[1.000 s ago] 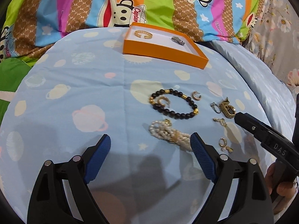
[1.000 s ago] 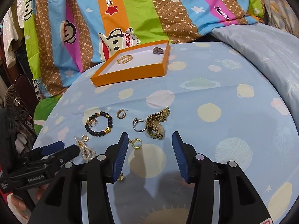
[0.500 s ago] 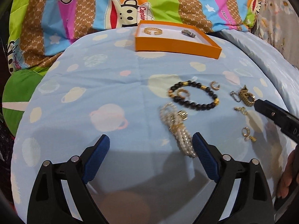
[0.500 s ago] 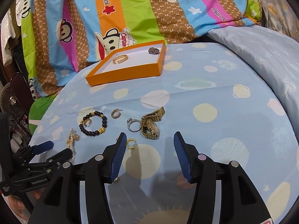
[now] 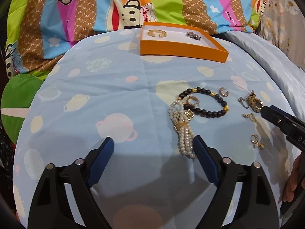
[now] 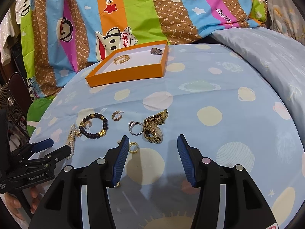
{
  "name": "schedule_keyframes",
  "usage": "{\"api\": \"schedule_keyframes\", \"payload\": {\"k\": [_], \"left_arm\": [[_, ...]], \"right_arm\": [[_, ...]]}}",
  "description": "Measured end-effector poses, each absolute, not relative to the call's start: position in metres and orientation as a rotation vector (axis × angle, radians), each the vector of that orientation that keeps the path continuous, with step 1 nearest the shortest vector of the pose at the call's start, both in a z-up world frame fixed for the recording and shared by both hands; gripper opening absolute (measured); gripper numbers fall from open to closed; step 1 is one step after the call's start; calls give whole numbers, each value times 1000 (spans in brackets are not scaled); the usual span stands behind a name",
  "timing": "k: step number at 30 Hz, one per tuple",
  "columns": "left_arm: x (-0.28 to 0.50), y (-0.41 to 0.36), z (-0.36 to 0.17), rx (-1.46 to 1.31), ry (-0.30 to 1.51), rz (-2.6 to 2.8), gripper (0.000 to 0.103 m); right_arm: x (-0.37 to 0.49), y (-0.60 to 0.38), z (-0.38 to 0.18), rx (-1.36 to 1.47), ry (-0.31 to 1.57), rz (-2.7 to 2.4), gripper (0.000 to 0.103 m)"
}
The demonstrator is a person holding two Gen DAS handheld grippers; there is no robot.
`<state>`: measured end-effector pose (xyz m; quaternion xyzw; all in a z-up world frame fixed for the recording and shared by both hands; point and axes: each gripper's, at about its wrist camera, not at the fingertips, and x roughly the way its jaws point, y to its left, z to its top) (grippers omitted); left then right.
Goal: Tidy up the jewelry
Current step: 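Grasp the pearl bracelet with the left tool while the right tool grasps the gold watch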
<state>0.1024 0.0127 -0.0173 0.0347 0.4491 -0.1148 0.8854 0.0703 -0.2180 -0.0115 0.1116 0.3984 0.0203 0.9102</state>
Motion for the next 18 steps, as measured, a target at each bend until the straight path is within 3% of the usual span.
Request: {"api": "schedule_keyframes", "payload": {"k": [14, 18], "left_arm": [[108, -11, -13, -12, 972, -319, 79], [109, -21, -16, 54, 950, -282, 75]], "right_arm": [[71, -219, -11, 232, 820, 42, 52], [71, -219, -11, 232, 820, 42, 52]]}}
